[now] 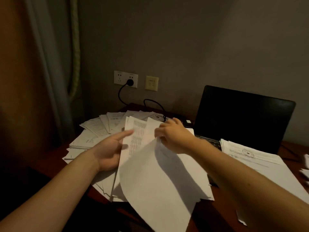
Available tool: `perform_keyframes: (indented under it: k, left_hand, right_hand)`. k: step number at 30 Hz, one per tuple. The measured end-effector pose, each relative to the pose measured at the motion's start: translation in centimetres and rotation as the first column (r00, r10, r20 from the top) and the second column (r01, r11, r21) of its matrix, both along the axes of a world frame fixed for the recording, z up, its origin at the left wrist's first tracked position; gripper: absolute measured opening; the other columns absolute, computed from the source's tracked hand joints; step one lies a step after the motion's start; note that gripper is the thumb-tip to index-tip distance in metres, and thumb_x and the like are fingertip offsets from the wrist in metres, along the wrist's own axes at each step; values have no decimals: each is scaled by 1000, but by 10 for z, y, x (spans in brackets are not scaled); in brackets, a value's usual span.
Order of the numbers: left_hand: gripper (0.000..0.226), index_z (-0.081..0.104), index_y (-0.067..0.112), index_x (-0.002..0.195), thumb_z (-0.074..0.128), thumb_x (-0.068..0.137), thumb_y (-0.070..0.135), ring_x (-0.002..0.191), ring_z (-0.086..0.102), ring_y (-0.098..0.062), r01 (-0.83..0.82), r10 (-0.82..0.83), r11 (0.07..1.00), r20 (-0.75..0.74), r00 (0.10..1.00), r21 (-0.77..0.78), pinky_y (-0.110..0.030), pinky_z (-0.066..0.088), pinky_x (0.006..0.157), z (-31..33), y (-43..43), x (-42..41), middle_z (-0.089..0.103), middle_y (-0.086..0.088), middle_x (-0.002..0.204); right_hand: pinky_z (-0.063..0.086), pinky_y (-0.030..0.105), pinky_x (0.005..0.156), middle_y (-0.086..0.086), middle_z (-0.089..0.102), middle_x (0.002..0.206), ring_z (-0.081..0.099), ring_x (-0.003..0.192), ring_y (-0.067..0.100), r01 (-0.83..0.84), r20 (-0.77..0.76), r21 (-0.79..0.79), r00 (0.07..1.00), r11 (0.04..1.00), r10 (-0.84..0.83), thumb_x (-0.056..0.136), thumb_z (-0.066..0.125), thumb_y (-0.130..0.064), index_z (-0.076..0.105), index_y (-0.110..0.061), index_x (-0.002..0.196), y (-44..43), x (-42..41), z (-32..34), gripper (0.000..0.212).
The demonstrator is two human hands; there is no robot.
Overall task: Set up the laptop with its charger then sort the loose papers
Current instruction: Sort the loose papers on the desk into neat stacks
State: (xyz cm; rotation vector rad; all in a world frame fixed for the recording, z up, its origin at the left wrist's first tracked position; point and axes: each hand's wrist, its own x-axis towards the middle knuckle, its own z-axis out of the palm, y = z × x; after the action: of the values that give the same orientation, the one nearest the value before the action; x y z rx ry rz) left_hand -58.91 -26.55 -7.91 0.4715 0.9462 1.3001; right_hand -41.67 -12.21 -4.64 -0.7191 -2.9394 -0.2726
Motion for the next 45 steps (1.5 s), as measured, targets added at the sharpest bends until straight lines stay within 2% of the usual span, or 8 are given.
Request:
perform_keyframes:
  k: [5, 9, 14, 20, 24, 31, 41, 45]
  left_hand:
    - [39, 61, 24, 128, 69, 89, 22, 95, 74, -32, -12, -33, 996, -478, 878, -90, -45, 59, 79, 5, 7, 16, 76, -12, 104]
    - [27, 64, 26, 113, 73, 87, 24, 91, 75, -35, -22, -17, 995, -395, 918, -93, -45, 60, 76, 8, 16, 24, 77, -12, 100]
    - [42, 66, 16, 122, 74, 83, 0, 98, 62, -20, -103, 48, 994, -706, 706, -35, -27, 51, 72, -9, 31, 34, 67, -2, 115]
    - [36, 66, 20, 111, 64, 89, -8, 89, 65, -12, -203, 259, 966, -556, 790, 161, -22, 54, 65, -3, 20, 31, 69, 7, 98]
    - [29, 68, 22, 108, 68, 88, 0, 102, 69, -26, -252, 347, 936, -521, 780, 245, -41, 57, 86, 12, 13, 21, 74, -3, 107]
    - [19, 73, 21, 103, 74, 85, 15, 92, 72, -23, -315, 496, 860, -512, 701, 402, -35, 59, 72, 50, 16, 9, 77, 1, 97]
    - [31, 69, 18, 111, 79, 81, 21, 94, 72, -28, -283, 492, 864, -577, 652, 417, -46, 60, 81, 63, 23, 14, 74, -5, 104]
    - [19, 69, 23, 101, 77, 84, 20, 93, 71, -26, -271, 470, 879, -620, 628, 391, -39, 59, 74, 37, 24, 17, 74, -3, 100]
  right_hand:
    - [17, 57, 120, 2, 25, 161, 20, 149, 28, 256, -237, -92, 933, 962, -271, 85, 68, -58, 16, -35, 156, -9, -14, -31, 91]
    - [22, 61, 116, 5, 34, 158, 36, 142, 32, 446, -106, -324, 859, 834, -501, 96, 42, -64, 24, -29, 154, -20, -1, -49, 70]
    - [35, 42, 118, 0, 30, 162, 34, 147, 24, 88, -324, -707, 841, 701, -433, 107, 42, -35, 23, -26, 158, -24, 10, -54, 55]
    - [31, 47, 119, 1, 28, 161, 30, 147, 23, 220, -511, -557, 670, 801, -539, 88, 75, -37, 21, -25, 157, -3, 37, -51, 88]
    - [37, 50, 116, 2, 41, 153, 43, 139, 26, -99, -617, -767, 388, 634, -685, 74, 89, -28, 15, -31, 157, 11, 50, -37, 111]
    - [61, 44, 84, 5, 72, 115, 71, 100, 24, -406, -610, -775, 276, 485, -743, 82, 80, -17, 64, -16, 117, 11, 61, 8, 39]
    - [61, 27, 71, -1, 70, 112, 73, 94, 14, -448, -728, -682, 349, 577, -590, 87, 74, -11, 59, -19, 124, -7, 59, 24, 40]
    - [62, 43, 84, 3, 73, 112, 72, 101, 23, -402, -669, -742, 395, 536, -630, 88, 74, -9, 63, -15, 121, -9, 55, -4, 36]
